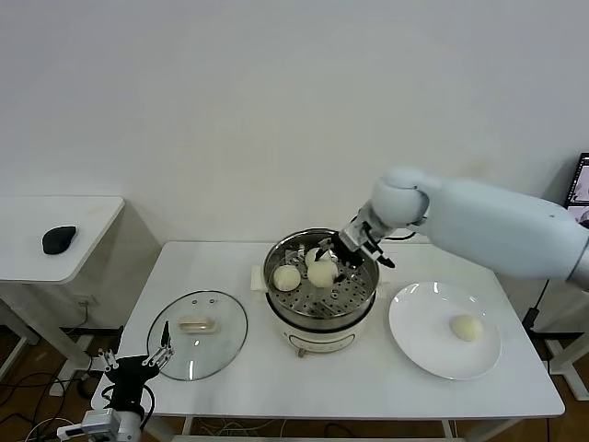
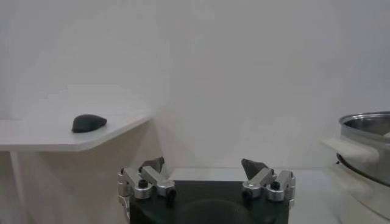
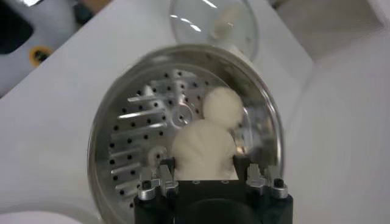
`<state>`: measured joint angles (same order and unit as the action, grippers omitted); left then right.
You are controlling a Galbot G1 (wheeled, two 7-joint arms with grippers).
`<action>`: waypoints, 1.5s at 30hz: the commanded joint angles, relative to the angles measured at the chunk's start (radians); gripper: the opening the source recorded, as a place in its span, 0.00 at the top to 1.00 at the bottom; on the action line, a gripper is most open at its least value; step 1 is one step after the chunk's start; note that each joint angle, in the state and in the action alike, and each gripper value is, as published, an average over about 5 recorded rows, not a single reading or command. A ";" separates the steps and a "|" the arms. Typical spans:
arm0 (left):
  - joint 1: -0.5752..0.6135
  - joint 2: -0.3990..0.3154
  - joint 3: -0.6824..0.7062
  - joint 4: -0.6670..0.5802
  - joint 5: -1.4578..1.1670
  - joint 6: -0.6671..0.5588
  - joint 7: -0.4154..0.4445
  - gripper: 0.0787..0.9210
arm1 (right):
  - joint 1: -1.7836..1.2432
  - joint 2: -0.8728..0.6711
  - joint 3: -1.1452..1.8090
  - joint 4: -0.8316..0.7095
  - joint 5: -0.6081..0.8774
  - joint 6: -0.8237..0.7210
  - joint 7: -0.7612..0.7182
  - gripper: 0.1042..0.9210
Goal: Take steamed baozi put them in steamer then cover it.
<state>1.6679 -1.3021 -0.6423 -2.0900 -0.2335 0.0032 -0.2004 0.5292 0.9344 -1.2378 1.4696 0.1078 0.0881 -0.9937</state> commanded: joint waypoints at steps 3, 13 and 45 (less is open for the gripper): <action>0.001 -0.003 -0.002 0.005 -0.001 -0.003 0.000 0.12 | -0.024 0.079 -0.080 -0.008 -0.234 0.252 -0.004 0.38; 0.003 -0.005 -0.002 0.008 -0.001 -0.007 -0.001 0.12 | -0.053 0.078 -0.074 -0.006 -0.283 0.310 -0.003 0.37; -0.014 0.026 0.012 0.017 -0.001 -0.005 0.001 0.12 | 0.098 -0.518 -0.022 0.187 0.068 -0.472 -0.023 0.12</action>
<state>1.6566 -1.2782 -0.6375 -2.0759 -0.2352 -0.0025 -0.2001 0.6500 0.7038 -1.2889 1.5584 0.0749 -0.0989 -1.0082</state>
